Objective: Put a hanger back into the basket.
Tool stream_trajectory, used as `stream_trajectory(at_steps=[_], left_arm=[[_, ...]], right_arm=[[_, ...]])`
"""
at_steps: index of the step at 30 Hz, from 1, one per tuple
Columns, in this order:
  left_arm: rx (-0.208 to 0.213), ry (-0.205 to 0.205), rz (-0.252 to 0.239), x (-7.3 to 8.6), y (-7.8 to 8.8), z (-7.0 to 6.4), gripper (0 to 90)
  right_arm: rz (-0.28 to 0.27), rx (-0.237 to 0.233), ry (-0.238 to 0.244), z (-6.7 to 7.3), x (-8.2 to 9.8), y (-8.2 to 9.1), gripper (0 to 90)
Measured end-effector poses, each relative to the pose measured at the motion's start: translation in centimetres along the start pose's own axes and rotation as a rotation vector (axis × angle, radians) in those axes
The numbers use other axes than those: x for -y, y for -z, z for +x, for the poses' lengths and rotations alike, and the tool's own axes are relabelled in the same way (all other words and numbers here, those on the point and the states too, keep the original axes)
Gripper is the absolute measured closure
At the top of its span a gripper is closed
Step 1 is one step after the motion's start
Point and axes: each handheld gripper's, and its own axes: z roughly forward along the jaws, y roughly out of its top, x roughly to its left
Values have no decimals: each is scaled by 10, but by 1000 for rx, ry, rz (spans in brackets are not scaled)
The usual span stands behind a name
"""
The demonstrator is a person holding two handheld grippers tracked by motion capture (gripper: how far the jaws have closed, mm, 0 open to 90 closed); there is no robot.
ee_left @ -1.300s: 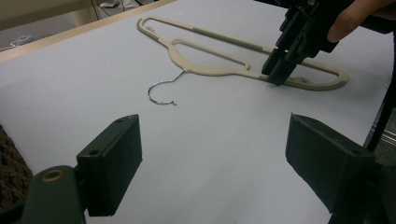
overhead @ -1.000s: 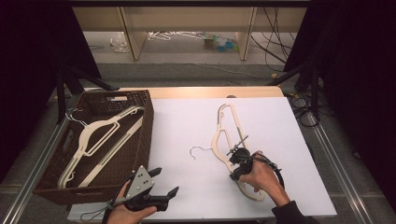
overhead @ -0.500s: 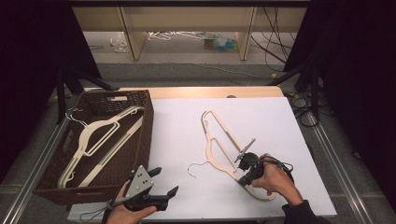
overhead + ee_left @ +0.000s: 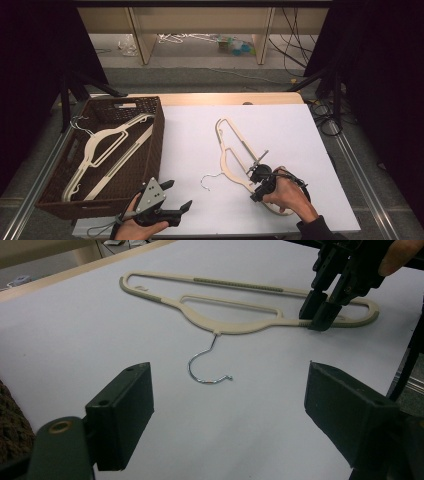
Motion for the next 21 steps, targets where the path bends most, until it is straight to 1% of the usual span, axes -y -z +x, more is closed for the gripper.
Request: stream_trajectory(at_steps=[2, 3, 4, 5, 6, 7, 8, 12, 13, 15, 18, 19, 20, 21], left_arm=[[5, -3, 2, 0, -1, 0, 198], [1, -4, 5, 0, 0, -1, 198], [2, -3, 2, 0, 0, -1, 198], [2, -11, -3, 0, 1, -1, 199], [6, -2, -6, 0, 1, -1, 199], [7, -8, -6, 0, 1, 0, 200], [-1, -3, 0, 0, 1, 0, 200], [-4, -12, 3, 0, 1, 0, 200], [0, -5, 2, 0, 0, -1, 201], [0, -16, 6, 0, 0, 0, 201], [9, -11, 8, 1, 0, 1, 201], [3, -3, 7, 1, -1, 0, 201], [4, -17, 6, 1, -1, 2, 201], [2, -9, 7, 1, -1, 2, 202]], right_arm=[[30, 42, 12, 5, -3, -1, 705], [30, 49, 20, 5, -4, -2, 706], [34, 56, 11, 6, -4, -2, 707], [39, 53, -3, 6, -4, -2, 708], [34, 48, -9, 4, -4, -2, 716], [42, 40, -22, 3, -5, -2, 728], [41, 44, -26, 2, -5, -2, 733], [43, 40, -30, 1, -5, -2, 769], [42, 39, -23, 1, -5, -2, 770], [39, 35, -6, 1, -4, -2, 774], [38, 18, 49, -1, -3, 0, 798], [40, 9, 68, -1, -2, 1, 798], [41, -19, 89, 0, 0, 1, 798], [42, -31, 97, 1, 1, 2, 798]])
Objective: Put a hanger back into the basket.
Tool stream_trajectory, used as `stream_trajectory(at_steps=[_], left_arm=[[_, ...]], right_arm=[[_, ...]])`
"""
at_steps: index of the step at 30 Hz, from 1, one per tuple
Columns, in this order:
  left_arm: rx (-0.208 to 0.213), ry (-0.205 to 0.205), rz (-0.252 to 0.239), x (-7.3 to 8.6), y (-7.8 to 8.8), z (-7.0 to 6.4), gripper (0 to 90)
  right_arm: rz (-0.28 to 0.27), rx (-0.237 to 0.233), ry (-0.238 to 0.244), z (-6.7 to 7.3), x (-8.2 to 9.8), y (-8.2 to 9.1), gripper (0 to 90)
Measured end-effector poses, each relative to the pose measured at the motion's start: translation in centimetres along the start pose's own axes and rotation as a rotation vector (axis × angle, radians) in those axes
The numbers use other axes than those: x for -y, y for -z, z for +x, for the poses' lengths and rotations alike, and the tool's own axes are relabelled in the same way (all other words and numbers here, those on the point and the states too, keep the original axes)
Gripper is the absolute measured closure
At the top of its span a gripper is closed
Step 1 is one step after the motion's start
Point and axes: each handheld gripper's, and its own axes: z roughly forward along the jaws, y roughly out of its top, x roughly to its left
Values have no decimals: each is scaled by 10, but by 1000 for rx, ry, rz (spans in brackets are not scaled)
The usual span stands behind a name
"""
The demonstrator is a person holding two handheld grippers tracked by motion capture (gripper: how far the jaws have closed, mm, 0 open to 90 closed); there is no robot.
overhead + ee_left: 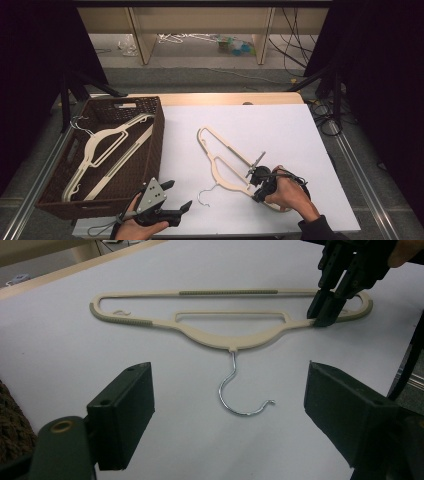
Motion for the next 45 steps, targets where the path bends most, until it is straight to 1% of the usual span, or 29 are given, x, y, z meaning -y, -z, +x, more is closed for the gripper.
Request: stream_trajectory(at_steps=[4, 6, 8, 9, 10, 11, 12, 13, 16, 19, 20, 21, 22, 23, 24, 25, 26, 28, 31, 32, 33, 34, 35, 37, 40, 42, 43, 44, 45], left_arm=[[1, -4, 4, 0, 0, -1, 203], [8, 7, 1, 1, -2, -2, 204], [4, -23, 8, 0, -2, -1, 203], [4, -25, 12, 0, -3, -1, 204], [11, -7, 13, 1, -4, -3, 204], [7, -26, 16, 0, -4, -2, 204], [13, -33, 16, 0, -5, -2, 205], [5, -27, 23, 0, -6, -3, 205], [2, -49, 38, 0, -11, -3, 208], [14, -78, 62, -2, -19, -4, 213], [16, -94, 72, -3, -22, -4, 220], [17, -127, 98, -5, -25, -3, 229], [25, -121, 94, -5, -29, -4, 236], [31, -132, 105, -7, -32, -3, 239], [30, -155, 125, -8, -36, -2, 240], [33, -158, 122, -8, -43, -3, 243], [30, -186, 143, -9, -46, -2, 250], [49, -209, 169, -9, -56, -3, 253], [42, -284, 207, -9, -70, -4, 271], [41, -301, 214, -8, -75, -5, 272], [42, -336, 237, -9, -79, -5, 273], [27, -376, 263, -11, -82, -4, 275], [22, -395, 260, -11, -87, -5, 275], [29, -401, 261, -11, -93, -5, 283], [21, -477, 285, -10, -101, -7, 284], [24, -496, 285, -10, -106, -7, 287], [20, -516, 285, -10, -108, -7, 291], [16, -533, 284, -10, -109, -7, 291], [8, -564, 300, -11, -112, -7, 291]], right_arm=[[0, -7, 43, 0, 1, 0, 796], [2, 0, 44, 2, 1, -1, 793], [5, 8, 42, 3, 0, -1, 786], [7, 9, 36, 3, 0, -1, 786], [8, 10, 45, 3, 0, -2, 786], [8, 18, 45, 4, 0, -2, 786], [12, 21, 41, 4, 0, -2, 787], [16, 26, 43, 5, 0, -2, 789], [13, 25, 67, 4, -1, -2, 796], [21, 18, 68, 5, -1, 1, 797], [22, 10, 71, 6, -1, 2, 797], [18, 1, 85, 7, -1, 3, 797], [28, 4, 111, 8, 0, 6, 797], [21, 7, 133, 8, 0, 6, 797], [29, 3, 131, 10, 0, 10, 798], [31, -1, 136, 12, 0, 13, 797], [31, -3, 152, 14, 1, 16, 797], [34, -11, 163, 16, 3, 21, 797], [26, -7, 175, 17, 6, 27, 797], [24, -1, 178, 17, 6, 28, 797], [17, -1, 206, 15, 7, 29, 797], [16, -3, 205, 16, 7, 31, 797], [18, -6, 188, 18, 7, 32, 797], [20, -4, 191, 18, 7, 34, 797], [15, -4, 187, 19, 8, 36, 796], [17, -2, 196, 19, 7, 37, 796], [12, -9, 176, 21, 7, 37, 796], [18, -4, 191, 20, 7, 37, 797], [17, 1, 203, 20, 6, 37, 796]])
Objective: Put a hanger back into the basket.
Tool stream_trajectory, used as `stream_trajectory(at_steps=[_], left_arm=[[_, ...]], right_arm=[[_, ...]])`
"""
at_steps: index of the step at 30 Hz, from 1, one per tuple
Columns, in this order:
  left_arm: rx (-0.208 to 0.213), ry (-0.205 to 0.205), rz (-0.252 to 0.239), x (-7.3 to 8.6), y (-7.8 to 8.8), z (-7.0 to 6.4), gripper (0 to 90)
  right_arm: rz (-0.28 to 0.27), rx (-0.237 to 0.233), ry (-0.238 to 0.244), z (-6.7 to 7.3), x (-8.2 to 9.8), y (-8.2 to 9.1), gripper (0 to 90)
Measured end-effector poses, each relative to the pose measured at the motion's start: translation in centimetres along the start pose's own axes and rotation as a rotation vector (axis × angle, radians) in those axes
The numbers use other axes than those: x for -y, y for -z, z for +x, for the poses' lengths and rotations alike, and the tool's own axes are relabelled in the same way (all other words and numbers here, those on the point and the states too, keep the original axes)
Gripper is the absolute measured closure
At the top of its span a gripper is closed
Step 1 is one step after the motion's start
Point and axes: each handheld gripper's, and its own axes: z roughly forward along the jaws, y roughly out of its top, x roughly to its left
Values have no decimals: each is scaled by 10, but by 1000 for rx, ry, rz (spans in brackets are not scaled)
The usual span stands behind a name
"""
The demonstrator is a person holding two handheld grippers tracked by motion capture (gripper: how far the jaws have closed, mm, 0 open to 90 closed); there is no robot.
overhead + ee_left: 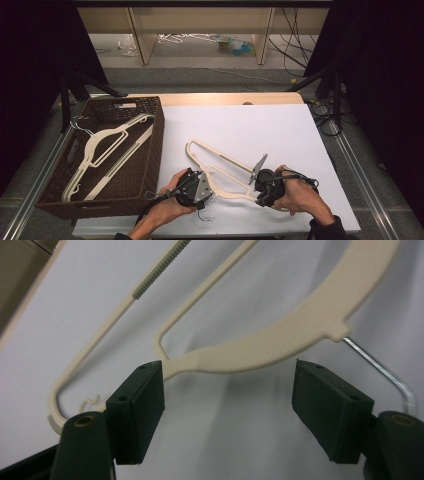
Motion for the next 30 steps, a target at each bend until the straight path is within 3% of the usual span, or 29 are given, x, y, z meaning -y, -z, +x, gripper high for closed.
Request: stream_trajectory(at_steps=[1, 4, 8, 14, 18, 22, 25, 27, 30], left_arm=[[-14, -15, -2, -1, -3, 0, 291], [-5, -59, -13, -6, -8, 2, 294], [-4, -201, -45, -11, -8, 1, 351], [99, -303, -123, -15, -1, -1, 562], [96, -444, -130, -20, 1, -3, 657], [90, -492, -140, -28, 5, -3, 721], [59, -517, -155, -34, 11, 0, 761], [38, -521, -174, -39, 16, 3, 788], [23, -551, -159, -47, 23, 4, 819]], right_arm=[[0, -3, 3, 0, 0, 0, 796], [-3, -5, 11, 0, -1, 0, 796], [-12, -8, 18, -4, 2, 0, 795], [-36, -60, 15, -12, 11, 2, 795], [-50, -98, 0, -14, 13, -1, 794], [-53, -108, -15, -19, 18, -4, 791], [-80, -126, -29, -22, 21, -2, 783], [-107, -113, -47, -23, 22, 2, 745], [-153, -61, -80, -26, 24, 10, 636]])
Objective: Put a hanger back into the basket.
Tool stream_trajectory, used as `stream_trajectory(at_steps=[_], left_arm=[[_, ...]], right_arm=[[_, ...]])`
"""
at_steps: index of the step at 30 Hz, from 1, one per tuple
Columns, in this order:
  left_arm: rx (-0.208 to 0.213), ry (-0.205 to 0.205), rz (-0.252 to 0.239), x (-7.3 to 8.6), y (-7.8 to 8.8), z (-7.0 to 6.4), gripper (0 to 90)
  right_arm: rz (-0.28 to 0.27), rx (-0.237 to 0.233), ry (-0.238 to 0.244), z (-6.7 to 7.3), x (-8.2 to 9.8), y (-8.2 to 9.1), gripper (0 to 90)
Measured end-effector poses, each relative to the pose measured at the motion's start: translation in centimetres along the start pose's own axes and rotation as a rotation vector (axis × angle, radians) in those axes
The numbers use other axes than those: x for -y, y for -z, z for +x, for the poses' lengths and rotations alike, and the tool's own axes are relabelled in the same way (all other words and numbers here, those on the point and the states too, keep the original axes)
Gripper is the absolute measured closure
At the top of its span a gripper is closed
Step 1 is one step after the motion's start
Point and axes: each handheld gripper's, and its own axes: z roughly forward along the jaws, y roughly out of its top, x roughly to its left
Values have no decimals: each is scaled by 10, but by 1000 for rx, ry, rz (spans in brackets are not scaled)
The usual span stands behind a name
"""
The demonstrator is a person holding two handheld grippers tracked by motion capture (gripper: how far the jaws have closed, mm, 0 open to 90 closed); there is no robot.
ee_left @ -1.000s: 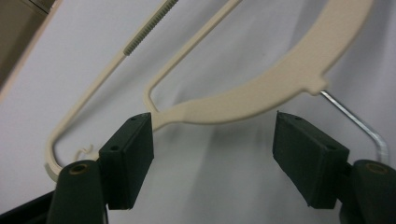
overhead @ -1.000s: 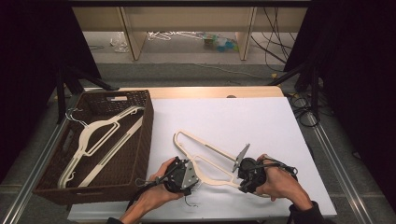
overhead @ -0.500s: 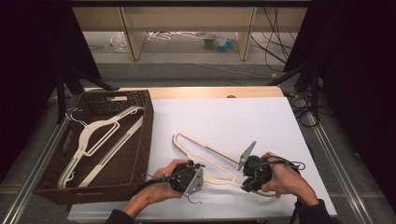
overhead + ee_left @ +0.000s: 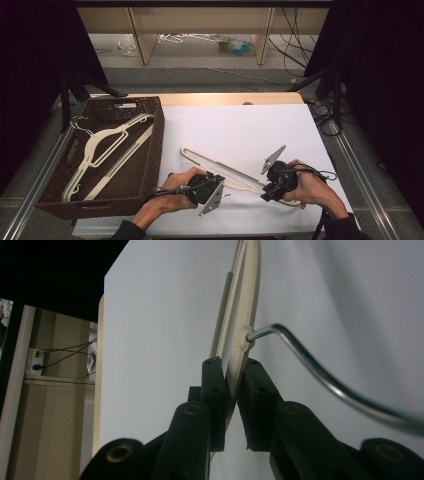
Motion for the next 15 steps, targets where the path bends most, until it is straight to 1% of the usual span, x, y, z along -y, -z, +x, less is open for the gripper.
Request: stream_trajectory(at_steps=[1, 2, 3, 4, 5, 6, 7, 8, 9, 10, 11, 12, 13, 14, 15], left_arm=[[-1, 17, 14, -2, 1, 0, 828], [-17, 6, 38, -4, 4, 2, 836], [-32, 12, 45, -5, 6, 4, 842], [-21, 4, 42, -7, 6, 8, 848], [-39, 15, 45, -8, 7, 11, 852], [-34, 53, 53, -8, 9, 13, 853], [-40, 76, 56, -8, 11, 16, 854], [-43, 109, 60, -7, 13, 18, 854], [-42, 136, 59, -6, 15, 22, 854], [-48, 141, 53, -6, 16, 26, 855], [-56, 170, 56, -4, 19, 29, 855], [-55, 191, 52, -3, 20, 33, 855], [-33, 156, 41, -2, 22, 42, 855], [-31, 198, 38, 0, 24, 45, 854], [-47, 265, 44, 1, 28, 46, 855]], right_arm=[[-27, 24, -15, 0, -1, 4, 606], [-56, 36, -37, 1, -2, 9, 582], [-85, 53, -29, 1, -3, 13, 544], [-112, 79, -34, 2, -4, 18, 512], [-146, 99, -40, 2, -5, 23, 494], [-167, 116, -44, 3, -6, 27, 477], [-192, 131, -39, 5, -7, 31, 457], [-216, 145, -44, 6, -8, 36, 448], [-246, 155, -34, 7, -9, 39, 439], [-271, 163, -41, 9, -9, 43, 426], [-306, 171, -42, 11, -10, 46, 426], [-314, 178, -48, 12, -10, 49, 424], [-337, 183, -38, 13, -10, 51, 418], [-352, 192, -42, 15, -11, 53, 407], [-363, 190, -43, 17, -11, 55, 406]])
